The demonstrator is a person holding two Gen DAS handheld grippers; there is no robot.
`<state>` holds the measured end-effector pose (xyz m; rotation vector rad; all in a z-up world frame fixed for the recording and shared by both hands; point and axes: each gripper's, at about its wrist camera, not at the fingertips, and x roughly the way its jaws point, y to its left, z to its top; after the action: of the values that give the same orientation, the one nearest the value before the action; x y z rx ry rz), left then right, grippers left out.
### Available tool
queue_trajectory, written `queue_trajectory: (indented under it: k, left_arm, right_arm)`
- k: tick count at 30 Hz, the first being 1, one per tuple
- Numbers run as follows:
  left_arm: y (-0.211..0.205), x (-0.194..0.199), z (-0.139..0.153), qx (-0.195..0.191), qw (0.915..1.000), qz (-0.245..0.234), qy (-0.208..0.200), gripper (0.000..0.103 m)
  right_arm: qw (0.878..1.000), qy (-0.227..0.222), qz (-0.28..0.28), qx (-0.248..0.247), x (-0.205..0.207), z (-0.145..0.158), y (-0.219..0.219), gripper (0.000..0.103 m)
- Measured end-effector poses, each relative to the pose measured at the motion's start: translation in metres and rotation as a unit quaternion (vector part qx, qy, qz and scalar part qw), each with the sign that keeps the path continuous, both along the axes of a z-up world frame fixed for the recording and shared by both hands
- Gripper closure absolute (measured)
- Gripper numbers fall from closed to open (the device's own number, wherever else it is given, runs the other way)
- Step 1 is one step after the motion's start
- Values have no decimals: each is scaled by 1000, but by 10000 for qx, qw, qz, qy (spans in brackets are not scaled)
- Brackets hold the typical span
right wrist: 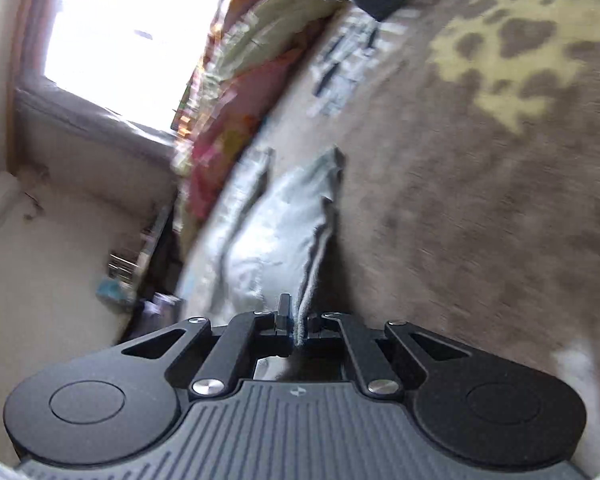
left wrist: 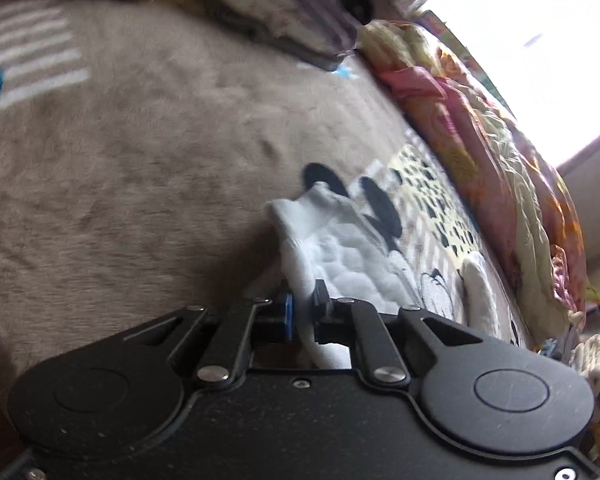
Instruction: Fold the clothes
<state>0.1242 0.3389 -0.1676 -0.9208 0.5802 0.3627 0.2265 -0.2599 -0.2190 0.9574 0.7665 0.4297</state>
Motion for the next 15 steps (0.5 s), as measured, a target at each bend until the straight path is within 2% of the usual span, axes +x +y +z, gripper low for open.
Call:
queue_trajectory:
  k: [3, 4, 5, 6, 7, 8, 9, 11, 12, 15]
  left_arm:
    - [10, -7, 11, 337, 9987, 387, 71, 90]
    - [12, -7, 15, 502, 9976, 466, 49, 89]
    - [11, -5, 19, 641, 9970, 426, -60, 89]
    - [9, -1, 23, 764, 9963, 348, -168, 89]
    - [5, 6, 26, 830, 9961, 137, -271, 89]
    - [-1, 14, 27, 892, 9955, -84, -305, 89]
    - [-8, 25, 25, 991, 9943, -362, -132, 89]
    - [-21, 47, 19, 1212, 9882, -898, 268, 62]
    - [-27, 56, 12, 1425, 9826, -1034, 588, 63]
    - [-39, 63, 19, 1752, 9789, -843, 631, 66]
  right_arm:
    - [9995, 7, -322, 12, -4, -4, -10, 91]
    - [9989, -64, -456, 4, -3, -1, -14, 83]
    - [9983, -148, -561, -31, -1, 2, -17, 63]
    - [9978, -276, -577, -150, 5, 5, -17, 53]
    - [9971, -404, -594, -269, 11, 9, -16, 48]
    - [9962, -514, -578, -402, 18, 12, -14, 48]
    - [9956, -560, -461, -591, 29, 14, -9, 48]
    - [9927, -572, -230, -1033, 52, 15, 3, 48]
    - [9920, -543, -150, -1132, 61, 14, 7, 49]
    - [9900, -550, 9, -1301, 87, 15, 15, 49]
